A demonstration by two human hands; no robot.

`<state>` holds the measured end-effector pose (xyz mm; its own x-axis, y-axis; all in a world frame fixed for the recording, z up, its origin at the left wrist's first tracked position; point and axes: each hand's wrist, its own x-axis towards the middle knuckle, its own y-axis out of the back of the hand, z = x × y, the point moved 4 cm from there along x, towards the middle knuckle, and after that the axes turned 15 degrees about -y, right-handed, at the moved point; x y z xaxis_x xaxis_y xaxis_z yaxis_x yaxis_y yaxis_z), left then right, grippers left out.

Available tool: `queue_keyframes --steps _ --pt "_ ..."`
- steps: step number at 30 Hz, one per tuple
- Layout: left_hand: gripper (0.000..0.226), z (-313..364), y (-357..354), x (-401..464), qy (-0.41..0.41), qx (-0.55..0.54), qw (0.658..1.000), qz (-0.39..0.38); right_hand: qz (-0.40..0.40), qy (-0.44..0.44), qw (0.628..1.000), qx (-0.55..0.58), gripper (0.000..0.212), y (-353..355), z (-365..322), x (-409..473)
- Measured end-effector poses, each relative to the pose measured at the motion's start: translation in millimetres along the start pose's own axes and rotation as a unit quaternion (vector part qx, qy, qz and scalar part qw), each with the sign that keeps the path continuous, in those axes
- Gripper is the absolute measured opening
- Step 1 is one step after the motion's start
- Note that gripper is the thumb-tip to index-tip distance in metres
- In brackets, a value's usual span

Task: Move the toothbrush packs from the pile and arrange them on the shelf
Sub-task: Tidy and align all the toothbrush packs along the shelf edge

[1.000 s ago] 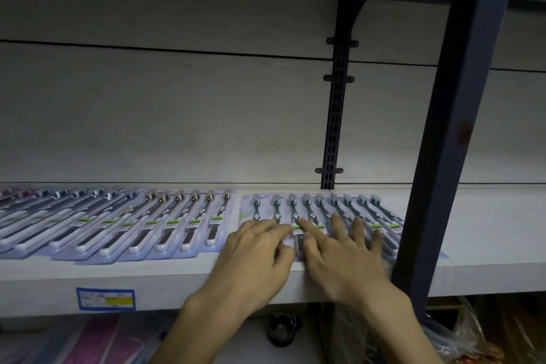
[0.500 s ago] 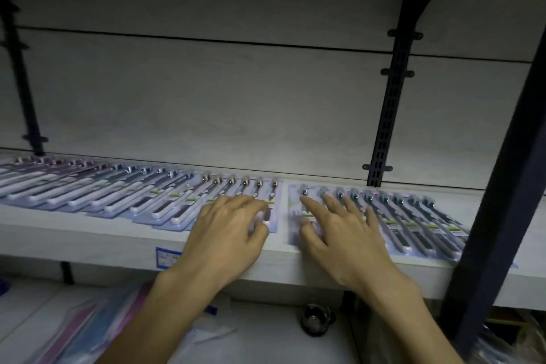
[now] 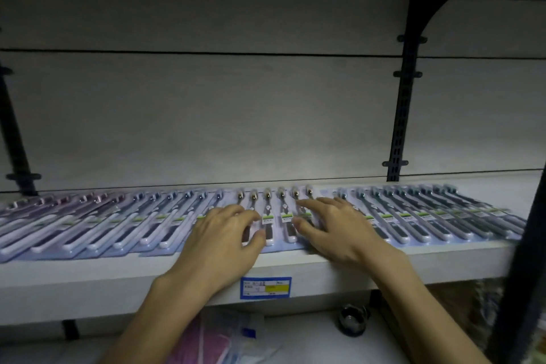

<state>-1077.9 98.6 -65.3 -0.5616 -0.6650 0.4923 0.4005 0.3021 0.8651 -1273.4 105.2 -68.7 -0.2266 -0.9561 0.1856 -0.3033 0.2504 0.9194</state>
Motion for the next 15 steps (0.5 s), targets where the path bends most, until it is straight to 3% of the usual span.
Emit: queue_keyframes --steps 4,15 --pt "0.039 -5.4 -5.4 -1.5 0.0 -0.043 0.999 0.004 -0.03 -0.017 0.999 0.006 0.06 -4.6 -2.4 -0.7" --pt "0.039 -6.7 -5.2 -7.9 -0.007 -0.09 0.996 0.017 0.025 -0.008 0.999 0.022 0.057 -7.2 2.4 -3.2"
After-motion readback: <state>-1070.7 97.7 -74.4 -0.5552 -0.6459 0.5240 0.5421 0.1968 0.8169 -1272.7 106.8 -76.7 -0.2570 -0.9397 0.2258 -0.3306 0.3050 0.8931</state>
